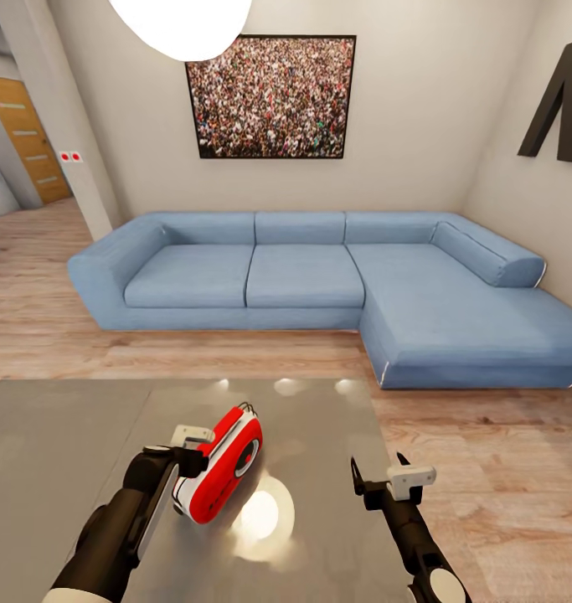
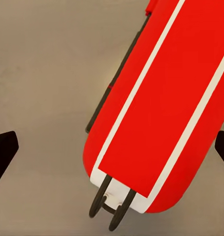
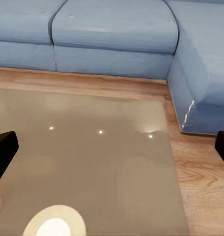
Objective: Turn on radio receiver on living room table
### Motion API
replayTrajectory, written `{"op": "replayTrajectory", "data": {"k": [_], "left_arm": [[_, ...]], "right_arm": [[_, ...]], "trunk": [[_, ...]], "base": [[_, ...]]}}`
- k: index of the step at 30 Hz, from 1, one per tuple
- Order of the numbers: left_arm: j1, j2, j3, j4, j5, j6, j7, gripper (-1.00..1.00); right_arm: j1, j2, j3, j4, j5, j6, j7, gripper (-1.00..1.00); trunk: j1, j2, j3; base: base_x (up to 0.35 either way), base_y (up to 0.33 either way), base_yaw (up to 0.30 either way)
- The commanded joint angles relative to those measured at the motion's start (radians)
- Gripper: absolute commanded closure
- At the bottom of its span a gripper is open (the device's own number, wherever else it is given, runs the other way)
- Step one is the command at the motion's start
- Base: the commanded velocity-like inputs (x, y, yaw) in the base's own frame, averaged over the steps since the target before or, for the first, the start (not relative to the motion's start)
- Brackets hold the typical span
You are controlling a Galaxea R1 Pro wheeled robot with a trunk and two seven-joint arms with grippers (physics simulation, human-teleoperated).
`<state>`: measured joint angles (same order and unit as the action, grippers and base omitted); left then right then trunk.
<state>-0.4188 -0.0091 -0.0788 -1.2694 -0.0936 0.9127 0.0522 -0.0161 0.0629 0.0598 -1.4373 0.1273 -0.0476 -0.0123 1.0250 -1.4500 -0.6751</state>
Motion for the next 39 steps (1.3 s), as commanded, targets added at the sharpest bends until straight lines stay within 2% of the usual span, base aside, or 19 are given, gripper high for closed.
{"op": "replayTrajectory", "data": {"k": [1,39], "left_arm": [[0.000,0.000,0.000,0.000,0.000,0.000,0.000,-1.00],[0.000,0.000,-0.003,0.007,0.000,0.000,0.000,-1.00]], "right_arm": [[0.000,0.000,0.000,0.000,0.000,0.000,0.000,-1.00],[0.000,0.000,0.000,0.000,0.000,0.000,0.000,-1.00]], "trunk": [[0.000,0.000,-0.001],[0.000,0.000,-0.052]], "base": [[0.000,0.000,0.000],[0.000,0.000,0.000]]}}
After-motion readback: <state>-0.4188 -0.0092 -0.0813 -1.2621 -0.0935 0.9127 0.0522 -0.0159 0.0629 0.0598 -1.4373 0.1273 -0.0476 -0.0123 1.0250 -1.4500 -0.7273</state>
